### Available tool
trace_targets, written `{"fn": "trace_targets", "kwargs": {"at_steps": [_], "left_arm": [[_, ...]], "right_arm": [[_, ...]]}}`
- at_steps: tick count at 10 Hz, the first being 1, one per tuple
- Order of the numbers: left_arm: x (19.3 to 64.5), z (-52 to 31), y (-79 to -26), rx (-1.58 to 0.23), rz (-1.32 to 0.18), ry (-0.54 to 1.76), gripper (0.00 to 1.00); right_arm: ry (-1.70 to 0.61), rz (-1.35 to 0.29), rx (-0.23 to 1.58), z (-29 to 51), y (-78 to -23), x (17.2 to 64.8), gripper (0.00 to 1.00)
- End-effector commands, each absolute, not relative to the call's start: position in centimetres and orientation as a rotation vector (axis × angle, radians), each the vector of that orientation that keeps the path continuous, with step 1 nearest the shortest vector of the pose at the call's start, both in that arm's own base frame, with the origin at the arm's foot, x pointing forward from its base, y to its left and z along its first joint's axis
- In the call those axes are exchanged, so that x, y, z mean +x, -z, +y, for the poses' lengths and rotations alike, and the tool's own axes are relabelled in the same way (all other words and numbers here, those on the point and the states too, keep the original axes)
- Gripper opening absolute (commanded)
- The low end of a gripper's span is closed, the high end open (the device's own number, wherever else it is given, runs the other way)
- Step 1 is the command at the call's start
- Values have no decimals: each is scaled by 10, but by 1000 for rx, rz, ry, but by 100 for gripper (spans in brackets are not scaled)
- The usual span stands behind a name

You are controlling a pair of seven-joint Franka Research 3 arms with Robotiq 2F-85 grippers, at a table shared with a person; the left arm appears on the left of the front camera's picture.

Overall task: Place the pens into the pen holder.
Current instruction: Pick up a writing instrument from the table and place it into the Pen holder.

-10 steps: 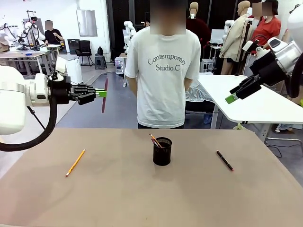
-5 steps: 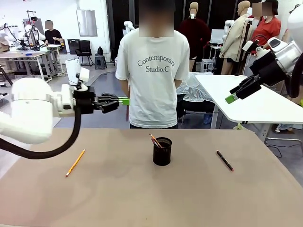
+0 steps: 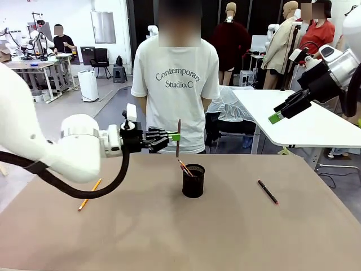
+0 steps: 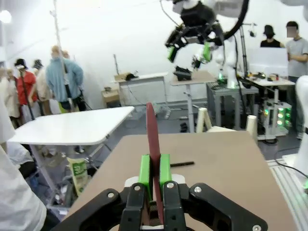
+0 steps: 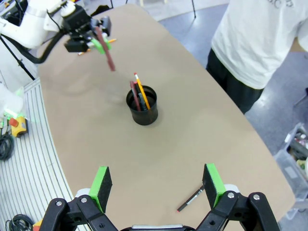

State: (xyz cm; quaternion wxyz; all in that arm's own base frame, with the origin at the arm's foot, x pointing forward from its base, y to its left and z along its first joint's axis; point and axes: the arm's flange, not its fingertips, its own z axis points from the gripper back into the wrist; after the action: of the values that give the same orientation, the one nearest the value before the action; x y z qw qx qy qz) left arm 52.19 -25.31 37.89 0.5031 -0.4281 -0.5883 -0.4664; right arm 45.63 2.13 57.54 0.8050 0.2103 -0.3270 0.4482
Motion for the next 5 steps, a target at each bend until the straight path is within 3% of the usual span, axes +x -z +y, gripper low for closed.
{"fn": "trace_targets", "kwargs": {"at_steps": [1, 5], "left_arm": [[540, -270, -364, -984, -1516, 1083, 0], [543, -274, -353, -1016, -1476, 1076, 0]], "right_arm": [[-961, -702, 454, 21, -576, 456, 100], [-961, -702, 454, 21, -576, 456, 100]]}}
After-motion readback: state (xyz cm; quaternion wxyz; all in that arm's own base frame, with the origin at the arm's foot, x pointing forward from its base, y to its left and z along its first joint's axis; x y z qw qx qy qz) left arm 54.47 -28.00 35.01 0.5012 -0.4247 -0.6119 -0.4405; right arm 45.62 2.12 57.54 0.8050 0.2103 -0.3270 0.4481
